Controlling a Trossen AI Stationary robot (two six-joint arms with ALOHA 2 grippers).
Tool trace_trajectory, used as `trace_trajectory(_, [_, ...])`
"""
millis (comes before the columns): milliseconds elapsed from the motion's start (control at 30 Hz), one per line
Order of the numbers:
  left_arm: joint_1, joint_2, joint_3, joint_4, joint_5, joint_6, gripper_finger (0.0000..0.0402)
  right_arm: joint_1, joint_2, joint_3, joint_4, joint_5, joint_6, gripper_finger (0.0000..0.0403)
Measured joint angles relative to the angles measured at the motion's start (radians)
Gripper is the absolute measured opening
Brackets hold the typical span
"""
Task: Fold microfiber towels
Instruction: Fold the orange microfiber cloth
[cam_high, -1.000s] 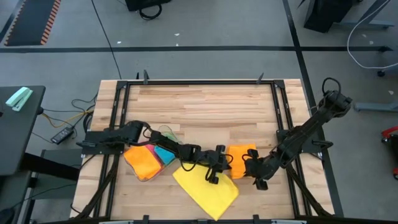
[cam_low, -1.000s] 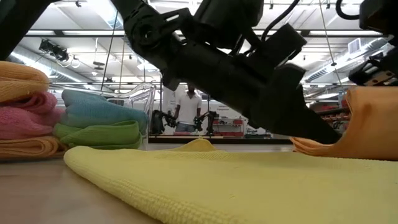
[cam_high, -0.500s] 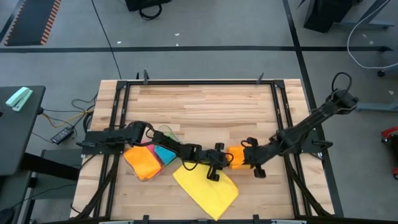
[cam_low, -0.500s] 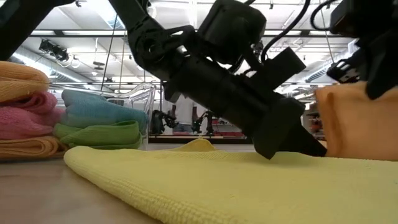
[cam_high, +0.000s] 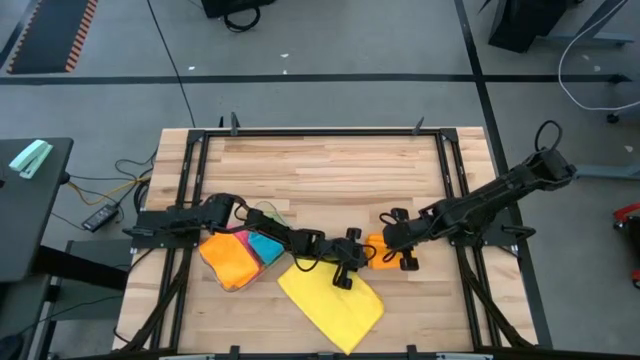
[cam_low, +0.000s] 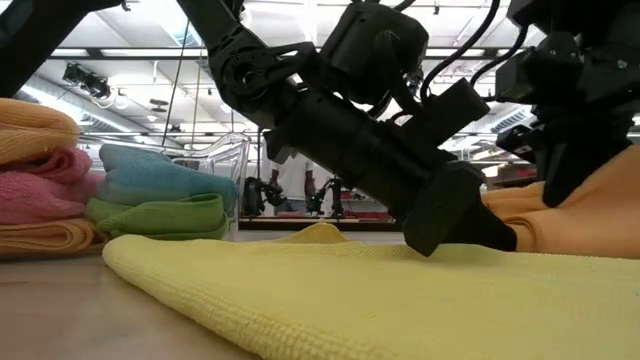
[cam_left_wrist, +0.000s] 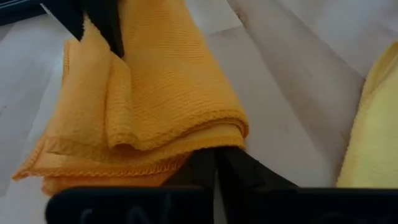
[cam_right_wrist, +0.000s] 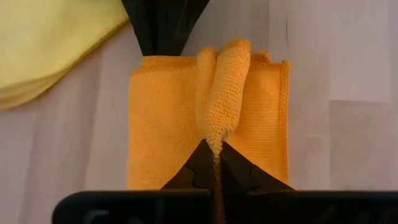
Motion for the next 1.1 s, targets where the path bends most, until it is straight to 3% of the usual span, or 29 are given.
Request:
trace_trajectory(200, [-0.003, 0.0, 0.0, -0.017, -0.004, 0.0, 0.0006, -0.038, 0.0, -0.024, 0.012, 0.026, -0.041, 0.001])
trace_trajectory(367, [-0.002, 0.0, -0.001, -0.022, -0.005, -0.012, 0.0023, -0.05, 0.0, -0.134, 0.141, 0.079, -0.019, 0.0014])
trace_trajectory(600, [-0.002, 0.0, -0.002, -0.021, -0.004, -0.013, 0.0024, -0.051, -0.003, -0.212, 0.249, 0.093, -0.004, 0.0065])
trace_trajectory(867, [-0.003, 0.001, -0.002, -0.021, -0.003, -0.013, 0.001, -0.054, -0.065, -0.132, 0.124, 0.091, 0.019, 0.0146])
trace_trajectory(1100, [-0.003, 0.001, -0.002, -0.021, -0.001, -0.013, 0.0035, -0.039, -0.165, -0.081, 0.086, 0.045, 0.037, 0.0162])
